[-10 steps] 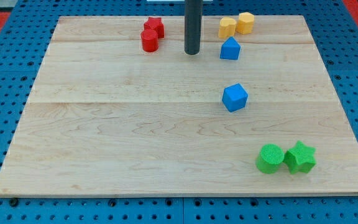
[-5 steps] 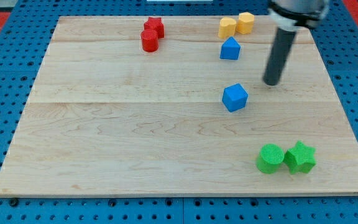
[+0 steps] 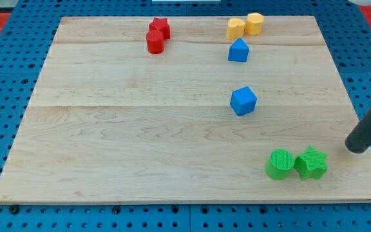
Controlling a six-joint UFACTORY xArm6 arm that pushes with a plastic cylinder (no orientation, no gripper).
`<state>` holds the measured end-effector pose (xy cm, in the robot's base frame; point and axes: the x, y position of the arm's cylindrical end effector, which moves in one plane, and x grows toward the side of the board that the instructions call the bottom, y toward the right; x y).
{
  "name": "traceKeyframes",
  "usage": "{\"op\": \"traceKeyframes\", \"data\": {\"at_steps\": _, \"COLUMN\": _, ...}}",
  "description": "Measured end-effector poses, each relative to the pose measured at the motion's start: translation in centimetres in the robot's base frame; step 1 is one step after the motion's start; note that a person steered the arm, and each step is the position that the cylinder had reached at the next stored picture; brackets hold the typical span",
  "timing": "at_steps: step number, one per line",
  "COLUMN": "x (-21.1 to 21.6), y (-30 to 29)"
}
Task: Slightly move the green star close to the green circle
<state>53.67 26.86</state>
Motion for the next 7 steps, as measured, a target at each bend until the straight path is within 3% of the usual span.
{"op": "traceKeyframes", "data": {"at_steps": 3, "x": 2.8, "y": -0.1}}
{"op": "traceKeyframes", "data": {"at_steps": 7, "x": 2.7, "y": -0.3}}
